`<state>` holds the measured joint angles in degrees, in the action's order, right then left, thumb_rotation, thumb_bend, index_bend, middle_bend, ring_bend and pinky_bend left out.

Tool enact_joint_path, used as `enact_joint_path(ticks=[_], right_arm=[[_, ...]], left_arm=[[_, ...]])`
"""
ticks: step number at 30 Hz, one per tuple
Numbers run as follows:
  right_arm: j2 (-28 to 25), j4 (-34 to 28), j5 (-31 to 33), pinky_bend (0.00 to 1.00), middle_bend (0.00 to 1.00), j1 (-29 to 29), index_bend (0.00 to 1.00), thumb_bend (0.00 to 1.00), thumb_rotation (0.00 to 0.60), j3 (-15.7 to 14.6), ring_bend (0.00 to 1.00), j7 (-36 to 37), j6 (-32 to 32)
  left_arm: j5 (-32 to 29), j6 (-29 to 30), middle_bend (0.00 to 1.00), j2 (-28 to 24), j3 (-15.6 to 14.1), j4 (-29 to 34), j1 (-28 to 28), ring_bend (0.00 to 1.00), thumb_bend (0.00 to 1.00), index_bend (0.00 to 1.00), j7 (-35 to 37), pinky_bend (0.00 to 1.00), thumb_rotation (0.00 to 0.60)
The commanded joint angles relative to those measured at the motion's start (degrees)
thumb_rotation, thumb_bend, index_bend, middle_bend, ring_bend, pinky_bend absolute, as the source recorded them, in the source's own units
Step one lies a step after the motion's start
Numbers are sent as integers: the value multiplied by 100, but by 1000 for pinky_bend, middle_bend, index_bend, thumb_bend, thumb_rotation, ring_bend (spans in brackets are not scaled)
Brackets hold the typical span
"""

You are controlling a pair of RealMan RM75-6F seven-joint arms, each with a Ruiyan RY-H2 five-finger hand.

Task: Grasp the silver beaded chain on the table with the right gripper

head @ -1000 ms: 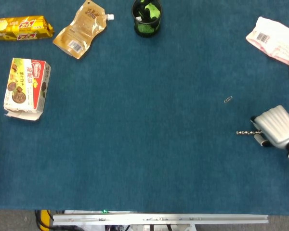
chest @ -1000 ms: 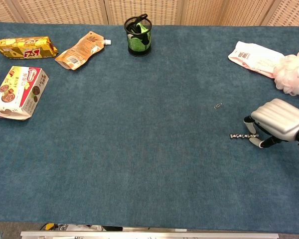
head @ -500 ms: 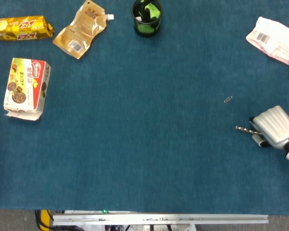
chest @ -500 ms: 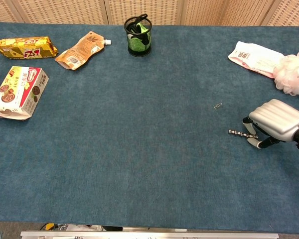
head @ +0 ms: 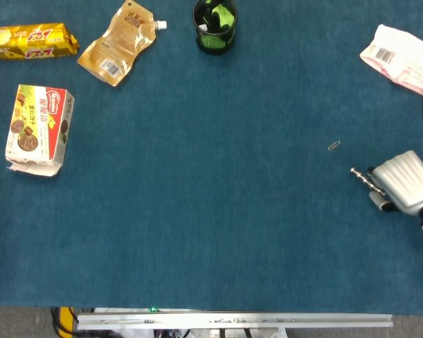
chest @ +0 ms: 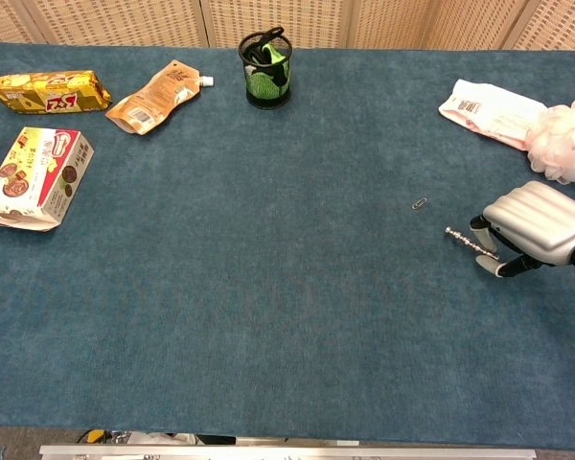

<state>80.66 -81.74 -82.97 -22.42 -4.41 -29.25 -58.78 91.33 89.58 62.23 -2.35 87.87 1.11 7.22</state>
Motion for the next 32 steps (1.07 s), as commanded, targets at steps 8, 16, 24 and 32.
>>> enact_joint_path(ticks=[8,16,24,32], right_arm=[[-274,-431,122,1000,843,-17,673,537,600,154,862,239,-62],[-616,-940,634,1000,843,-219,684,537,600,390,862,215,284],[-749,-1147,1303,1000,846,-471,689,538,600,522,862,35,722],[-698,-1080,1873,1000,846,-714,692,538,600,568,862,-16,1059]], left_arm=[[-10,-43,22,-4,-2,21,-18,25,213,0,-20,6,600],[43,-36,22,-2,-15,45,-30,25,214,0,-48,6,600],[20,-92,22,16,-21,47,-49,25,214,0,-71,6,600],[-8,-133,22,38,-19,14,-63,25,214,0,-61,6,600]])
